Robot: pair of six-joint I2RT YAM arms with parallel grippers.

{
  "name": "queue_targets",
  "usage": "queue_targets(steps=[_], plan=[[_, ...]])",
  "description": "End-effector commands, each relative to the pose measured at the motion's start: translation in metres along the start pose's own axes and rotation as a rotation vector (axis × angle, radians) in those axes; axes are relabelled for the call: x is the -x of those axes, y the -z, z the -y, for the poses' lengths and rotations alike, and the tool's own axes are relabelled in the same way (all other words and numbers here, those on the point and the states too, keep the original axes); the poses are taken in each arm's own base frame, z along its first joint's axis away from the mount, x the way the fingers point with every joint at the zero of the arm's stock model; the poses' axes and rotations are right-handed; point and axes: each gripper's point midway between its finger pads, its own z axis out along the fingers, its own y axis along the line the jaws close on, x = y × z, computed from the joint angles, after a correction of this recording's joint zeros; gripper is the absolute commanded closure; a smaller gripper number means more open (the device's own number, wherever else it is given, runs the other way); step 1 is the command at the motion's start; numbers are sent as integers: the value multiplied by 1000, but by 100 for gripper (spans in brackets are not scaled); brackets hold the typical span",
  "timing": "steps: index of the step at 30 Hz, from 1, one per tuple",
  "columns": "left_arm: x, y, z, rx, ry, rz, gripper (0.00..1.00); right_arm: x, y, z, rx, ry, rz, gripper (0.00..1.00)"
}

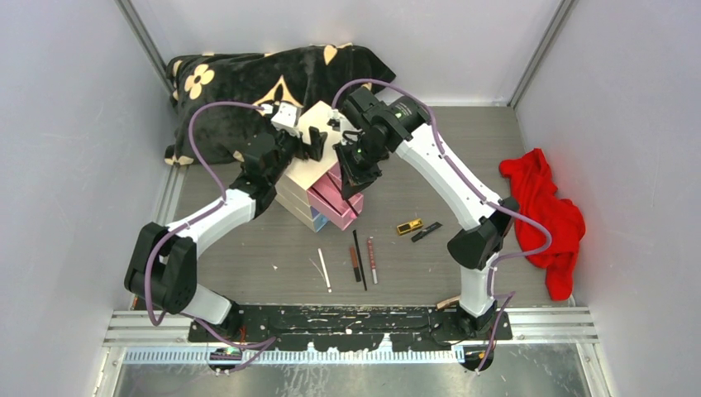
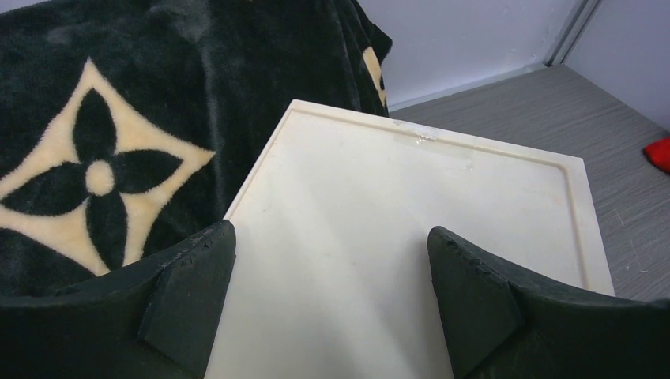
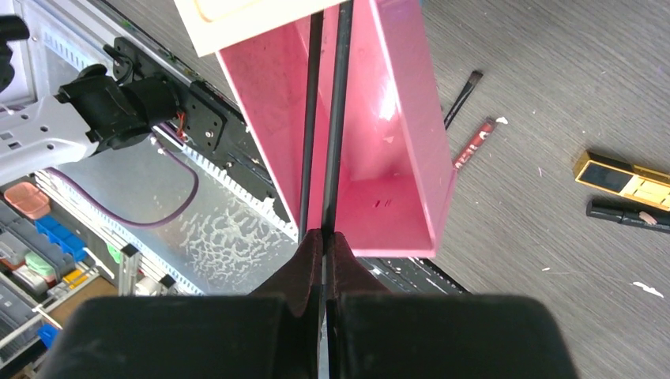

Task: Organize the makeup
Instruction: Place the makeup brush in the drawer.

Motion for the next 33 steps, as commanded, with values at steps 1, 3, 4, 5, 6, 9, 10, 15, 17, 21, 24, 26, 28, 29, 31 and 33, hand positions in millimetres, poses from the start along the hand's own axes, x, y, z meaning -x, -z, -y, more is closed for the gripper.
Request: queue_targets(steps=[1, 3, 4, 5, 6, 9, 10, 15, 17, 21, 24, 26, 28, 29, 31, 33], plan=[[-164, 58, -24, 141, 92, -551, 8, 10, 1, -7, 46, 32, 19, 99], [-163, 58, -24, 139, 93, -550, 8, 12, 0, -8, 49, 33, 19, 99], [-164, 58, -24, 139, 94, -550, 8, 13, -1, -8, 50, 34, 20, 99], [-164, 58, -24, 139, 94, -550, 8, 14, -1, -8, 51, 35, 23, 99], [-163, 58, -24, 137, 93, -550, 8, 16, -2, -8, 48, 35, 26, 99], [-163, 58, -23, 133, 97, -549, 8, 20, -5, -6, 43, 34, 28, 99], [-163, 58, -22, 132, 99, -548, 8, 22, -6, -6, 43, 34, 30, 99], [-163, 58, -23, 131, 96, -548, 8, 30, -9, -4, 43, 37, 41, 94], [-163, 58, -22, 131, 97, -550, 8, 32, -11, -3, 42, 41, 42, 86], [-163, 58, -23, 132, 96, -550, 8, 33, -12, -5, 54, 48, 41, 77], [-163, 58, -22, 130, 98, -548, 8, 34, -12, -8, 68, 52, 42, 74], [-163, 58, -22, 130, 99, -550, 8, 34, -10, -8, 69, 55, 48, 72], [-164, 58, -22, 129, 99, -551, 8, 35, -7, -9, 68, 60, 59, 72], [-164, 57, -22, 128, 99, -551, 8, 35, -4, -9, 66, 61, 64, 72], [-165, 57, -22, 128, 99, -553, 8, 34, 2, -8, 54, 62, 77, 72], [-165, 57, -22, 128, 98, -555, 8, 33, 11, -7, 40, 68, 102, 72]])
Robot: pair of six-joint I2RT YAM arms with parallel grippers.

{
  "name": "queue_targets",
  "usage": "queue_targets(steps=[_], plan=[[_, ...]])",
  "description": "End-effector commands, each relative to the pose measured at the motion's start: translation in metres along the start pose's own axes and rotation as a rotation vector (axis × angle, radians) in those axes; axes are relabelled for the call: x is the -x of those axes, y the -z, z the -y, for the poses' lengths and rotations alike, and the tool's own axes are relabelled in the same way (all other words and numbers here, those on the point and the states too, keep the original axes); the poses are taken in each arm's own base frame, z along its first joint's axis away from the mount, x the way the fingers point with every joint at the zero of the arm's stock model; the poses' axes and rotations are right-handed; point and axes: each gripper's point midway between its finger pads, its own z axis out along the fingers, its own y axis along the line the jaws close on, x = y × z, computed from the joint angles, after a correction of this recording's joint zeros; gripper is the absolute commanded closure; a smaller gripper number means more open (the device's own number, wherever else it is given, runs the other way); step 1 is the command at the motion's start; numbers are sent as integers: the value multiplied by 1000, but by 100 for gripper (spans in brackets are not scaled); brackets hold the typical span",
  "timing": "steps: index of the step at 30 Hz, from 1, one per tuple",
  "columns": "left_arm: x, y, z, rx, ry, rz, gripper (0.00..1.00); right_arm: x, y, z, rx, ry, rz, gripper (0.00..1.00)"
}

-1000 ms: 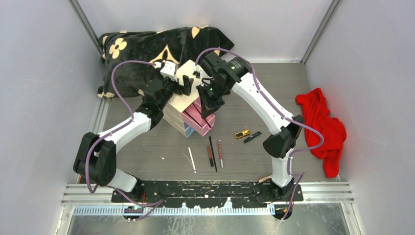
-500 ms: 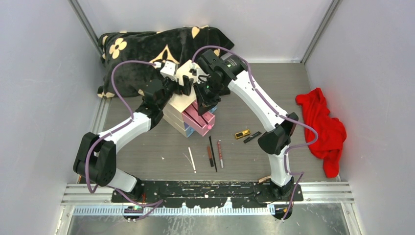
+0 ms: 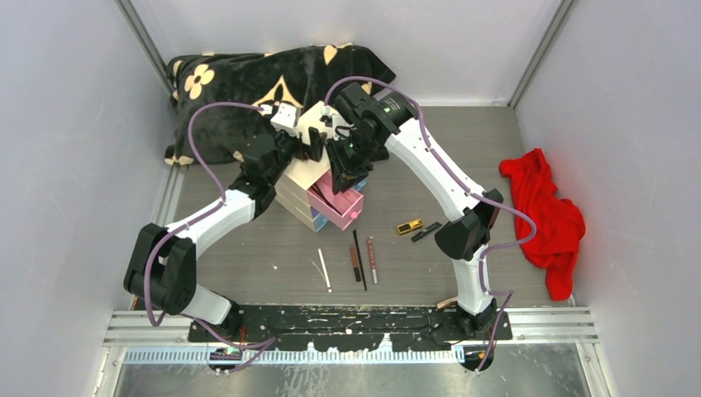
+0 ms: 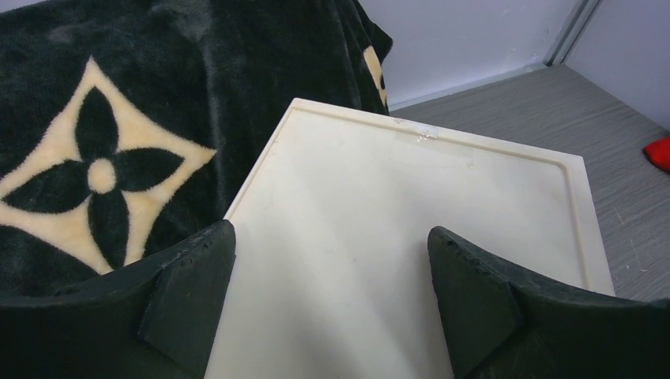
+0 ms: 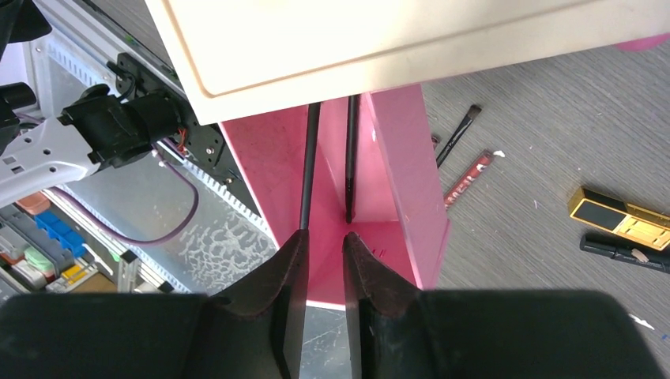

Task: Organize the makeup
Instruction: Place the makeup brush in the drawer, then pick up the makeup brush from the center of the board.

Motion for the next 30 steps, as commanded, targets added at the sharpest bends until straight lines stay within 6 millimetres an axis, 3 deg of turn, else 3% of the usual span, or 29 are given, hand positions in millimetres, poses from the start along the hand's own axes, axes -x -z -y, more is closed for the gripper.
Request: queue_targets(steps=[1, 4, 9, 15, 20, 24, 30], plan=[[-168, 56, -22, 129, 97, -561, 8, 8, 40, -8, -3, 59, 128, 72], [-168, 56, -22, 132, 93, -563, 8, 3, 56, 5, -83, 58, 175, 72], [-167, 58, -25, 146, 83, -561, 8, -18, 84, 45, -297, 45, 257, 72], [-167, 57, -24, 139, 92, -560, 8, -50, 100, 79, -408, 37, 402, 68], [-170, 57, -24, 142, 91, -570, 8, -81, 67, 93, -354, 28, 440, 63], [-170, 57, -25, 147, 94, -567, 8, -111, 27, 114, -342, 13, 429, 63], [-177, 56, -25, 143, 89, -591, 8, -128, -7, 126, -280, 12, 504, 64]])
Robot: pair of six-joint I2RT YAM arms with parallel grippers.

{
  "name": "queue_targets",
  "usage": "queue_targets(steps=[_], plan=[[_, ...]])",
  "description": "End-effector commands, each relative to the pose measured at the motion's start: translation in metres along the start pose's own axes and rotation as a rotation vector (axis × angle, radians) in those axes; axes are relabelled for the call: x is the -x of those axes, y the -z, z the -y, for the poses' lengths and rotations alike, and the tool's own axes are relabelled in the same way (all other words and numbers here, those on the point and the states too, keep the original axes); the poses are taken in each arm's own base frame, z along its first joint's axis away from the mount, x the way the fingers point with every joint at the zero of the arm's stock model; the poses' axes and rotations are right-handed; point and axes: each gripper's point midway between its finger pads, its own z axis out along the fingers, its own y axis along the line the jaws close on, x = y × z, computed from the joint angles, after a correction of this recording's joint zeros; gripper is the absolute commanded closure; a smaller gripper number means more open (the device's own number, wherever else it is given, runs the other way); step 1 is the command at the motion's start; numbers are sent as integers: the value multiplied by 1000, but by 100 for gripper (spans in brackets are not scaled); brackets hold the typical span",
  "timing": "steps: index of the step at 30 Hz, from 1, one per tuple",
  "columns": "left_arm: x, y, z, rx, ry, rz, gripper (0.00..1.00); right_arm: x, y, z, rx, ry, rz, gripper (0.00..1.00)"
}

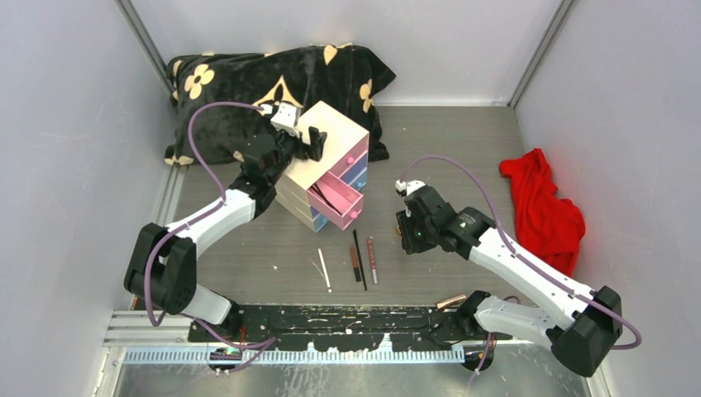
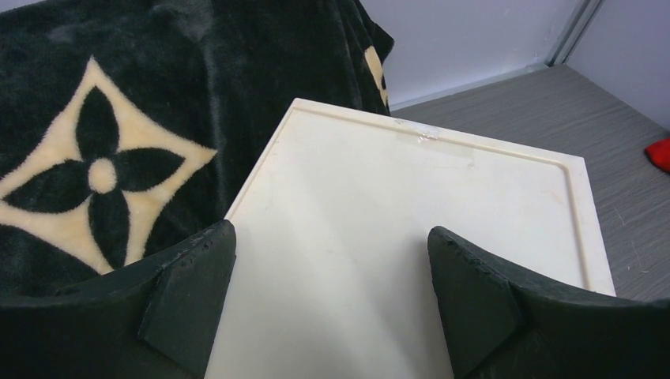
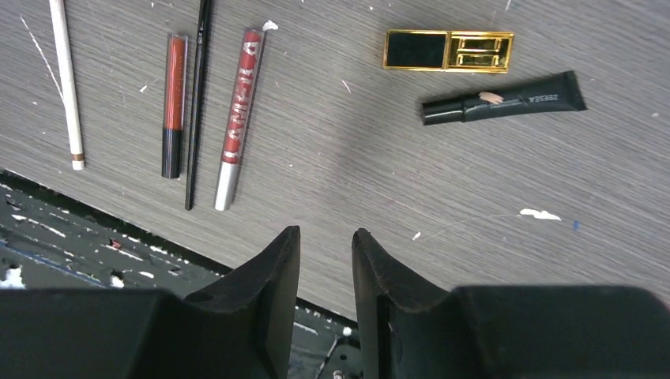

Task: Organize the makeup
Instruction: Pick up the makeup brush from the center of the board.

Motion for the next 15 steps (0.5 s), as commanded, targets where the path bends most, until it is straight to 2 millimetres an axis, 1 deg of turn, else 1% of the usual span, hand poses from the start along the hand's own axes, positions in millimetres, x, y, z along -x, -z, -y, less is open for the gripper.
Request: queue_targets(steps=[1, 4, 7, 11, 15], plan=[[-173, 55, -24, 136, 89, -578, 8, 32, -6, -17, 103, -38, 223, 64], [-177, 54, -23, 133, 93, -589, 8, 21, -22, -22, 135, -35, 217, 65], [-179, 53, -23, 135, 91, -594, 8, 16, -36, -26, 148, -30, 214, 66], [-179, 52, -25, 142, 85, -594, 9, 15, -53, -31, 145, -8, 237, 67], [-181, 52, -26, 145, 82, -600, 8, 19, -61, -37, 127, 17, 273, 67]])
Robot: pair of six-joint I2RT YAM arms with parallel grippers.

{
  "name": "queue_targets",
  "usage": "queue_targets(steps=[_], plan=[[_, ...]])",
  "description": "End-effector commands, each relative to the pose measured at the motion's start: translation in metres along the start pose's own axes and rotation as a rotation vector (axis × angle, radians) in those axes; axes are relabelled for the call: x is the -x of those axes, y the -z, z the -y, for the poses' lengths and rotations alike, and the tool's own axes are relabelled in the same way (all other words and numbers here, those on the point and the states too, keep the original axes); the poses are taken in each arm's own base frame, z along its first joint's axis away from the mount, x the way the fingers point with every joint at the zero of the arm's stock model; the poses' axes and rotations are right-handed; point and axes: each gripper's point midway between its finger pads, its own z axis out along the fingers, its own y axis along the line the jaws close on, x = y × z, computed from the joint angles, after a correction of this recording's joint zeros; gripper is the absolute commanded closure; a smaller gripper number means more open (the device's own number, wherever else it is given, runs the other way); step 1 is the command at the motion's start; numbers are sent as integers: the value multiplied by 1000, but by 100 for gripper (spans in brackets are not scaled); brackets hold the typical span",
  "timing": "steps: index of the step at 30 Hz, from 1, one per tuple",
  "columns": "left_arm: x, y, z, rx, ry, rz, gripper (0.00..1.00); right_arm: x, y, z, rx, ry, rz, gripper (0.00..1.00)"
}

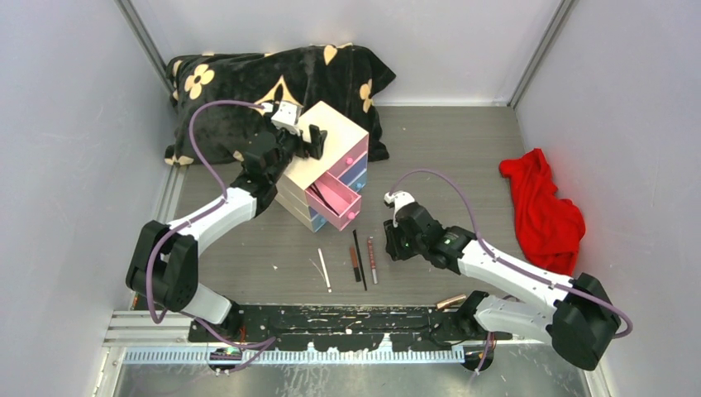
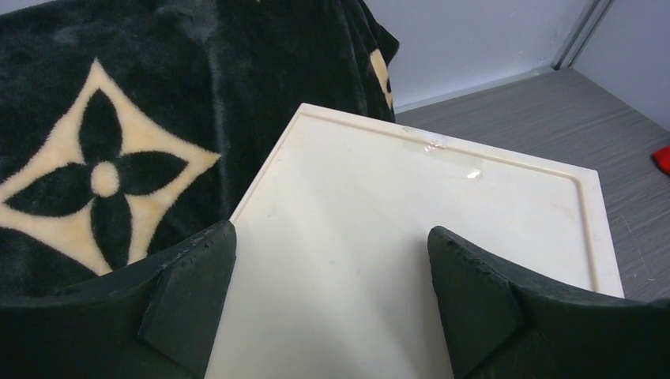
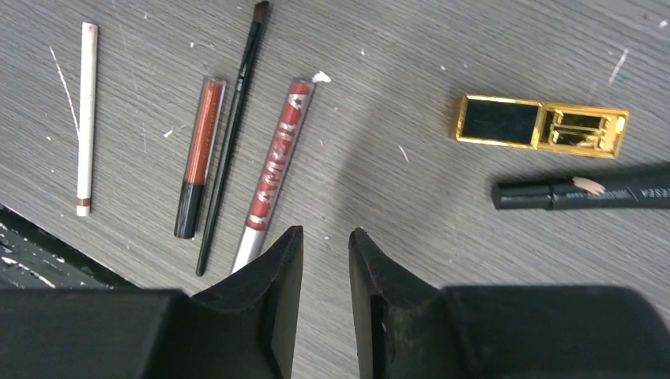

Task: Organize the makeup
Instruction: Pick up the makeup brush from the center of the board.

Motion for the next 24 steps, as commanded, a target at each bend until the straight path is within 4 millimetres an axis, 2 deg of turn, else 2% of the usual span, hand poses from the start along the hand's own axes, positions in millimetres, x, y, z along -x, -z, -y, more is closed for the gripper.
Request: queue_targets(steps=[1, 5, 15, 19, 24], plan=[[-180, 56, -25, 134, 75, -598, 8, 35, -8, -18, 23, 15, 160, 67], [-182, 56, -26, 138, 72, -607, 8, 36, -12, -28, 46, 26, 182, 66], [-184, 55, -26, 137, 72, -609, 8, 17, -38, -66, 128, 12, 154, 67], [-185, 55, -26, 137, 70, -611, 8, 7, -48, -70, 134, -8, 135, 67], [-186, 54, -24, 130, 73, -613, 8, 4, -55, -74, 140, -17, 126, 67]])
